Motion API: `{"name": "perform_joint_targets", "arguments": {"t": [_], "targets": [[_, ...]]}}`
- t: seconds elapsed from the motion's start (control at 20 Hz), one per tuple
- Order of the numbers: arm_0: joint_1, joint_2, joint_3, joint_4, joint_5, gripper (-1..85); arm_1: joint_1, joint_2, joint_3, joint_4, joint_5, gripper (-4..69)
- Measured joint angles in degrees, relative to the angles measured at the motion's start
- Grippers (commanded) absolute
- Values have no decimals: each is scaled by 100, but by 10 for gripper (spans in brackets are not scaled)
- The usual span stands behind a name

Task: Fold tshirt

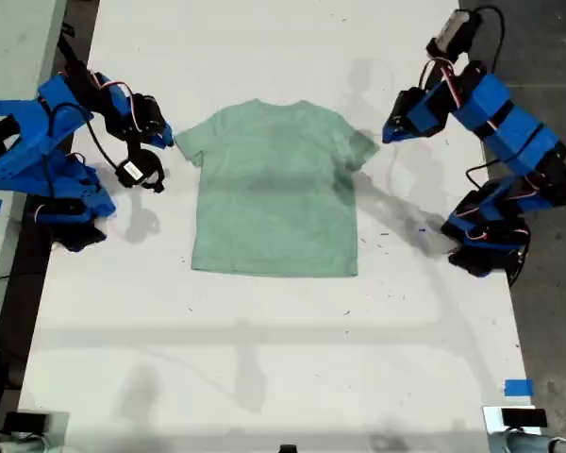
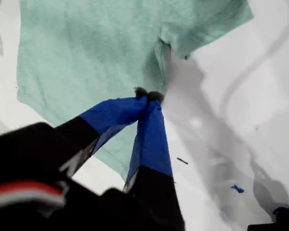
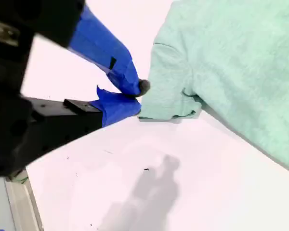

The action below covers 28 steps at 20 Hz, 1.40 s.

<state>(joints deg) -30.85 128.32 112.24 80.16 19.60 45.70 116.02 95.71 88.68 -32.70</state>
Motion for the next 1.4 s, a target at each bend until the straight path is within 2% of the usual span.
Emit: {"name": "perform_joint_targets", "arguments": {"t": [0.55, 0.6, 0.65, 0.7, 0.75, 0.9, 1.1, 1.4], "targets": [[-817, -2628, -2777, 984, 932, 0, 519, -1907, -2092, 334, -747, -11], [-861, -2637, -2804, 993, 949, 0, 545, -1978, -2109, 334, -800, 33], [-879, -2654, -2812, 1011, 949, 0, 562, -2039, -2109, 343, -853, 174], [-896, -2672, -2812, 1037, 949, 0, 571, -2083, -2109, 369, -940, 253], [-896, -2663, -2812, 1046, 949, 0, 580, -2153, -2109, 369, -1020, 291], [-896, -2663, -2812, 1081, 949, 0, 668, -2259, -1872, 325, -1230, 317], [-896, -2663, -2812, 1099, 949, 0, 923, -2259, -800, -457, -1521, 320], [-896, -2663, -2812, 1072, 949, 0, 1512, -2839, 896, -2320, -2092, 323]]}}
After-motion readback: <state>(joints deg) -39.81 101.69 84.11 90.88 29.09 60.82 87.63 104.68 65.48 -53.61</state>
